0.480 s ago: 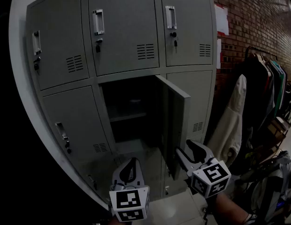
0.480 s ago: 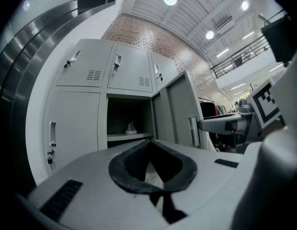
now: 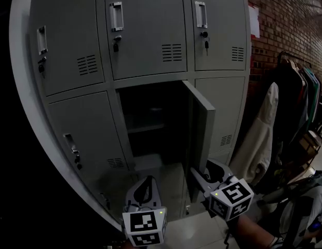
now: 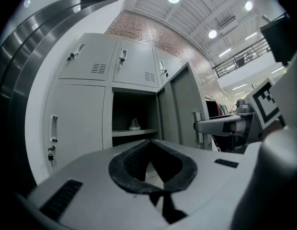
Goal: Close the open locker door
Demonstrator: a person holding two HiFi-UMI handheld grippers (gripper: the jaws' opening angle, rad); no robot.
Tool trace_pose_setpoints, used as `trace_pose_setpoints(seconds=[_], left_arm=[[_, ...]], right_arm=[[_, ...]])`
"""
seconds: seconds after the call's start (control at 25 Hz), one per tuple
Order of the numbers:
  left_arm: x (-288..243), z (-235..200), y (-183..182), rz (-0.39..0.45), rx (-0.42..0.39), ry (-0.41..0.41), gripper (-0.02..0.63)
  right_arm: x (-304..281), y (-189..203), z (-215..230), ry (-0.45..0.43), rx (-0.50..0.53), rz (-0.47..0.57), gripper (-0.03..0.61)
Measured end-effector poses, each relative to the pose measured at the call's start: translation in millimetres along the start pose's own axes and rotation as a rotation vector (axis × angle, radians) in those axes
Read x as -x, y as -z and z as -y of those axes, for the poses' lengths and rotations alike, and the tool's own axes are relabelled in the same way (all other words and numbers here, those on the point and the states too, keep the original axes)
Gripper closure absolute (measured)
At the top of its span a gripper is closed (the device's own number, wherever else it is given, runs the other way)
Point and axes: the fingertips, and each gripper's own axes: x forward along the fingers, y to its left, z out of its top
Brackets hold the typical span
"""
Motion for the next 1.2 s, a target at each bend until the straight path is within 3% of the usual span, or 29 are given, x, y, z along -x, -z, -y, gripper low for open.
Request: trace_pose_setpoints(seconds=[0.32,0.56,0.8,1.2], left_arm=[[-5,-48,8,-0.004,-0.004,-0.033,0.609],[-23,-109,11,-0.008,0.012,-0.076,0.609],[-59,-155,22,-0.014,0.017,-0.078,0.609],[-116,-190,28,-0.014,0.012,-0.049,0.609]], right_arm=[[-60,5,-72,-0.12,0.063,-0.026,0.426],[-122,6,-103,-0.15,0.084,-0.045,0.437],[-184,8,-113,-0.129,0.1,-0.048,0.436],[-262,15,-102,-0.109,0.136,-0.066,0.462]])
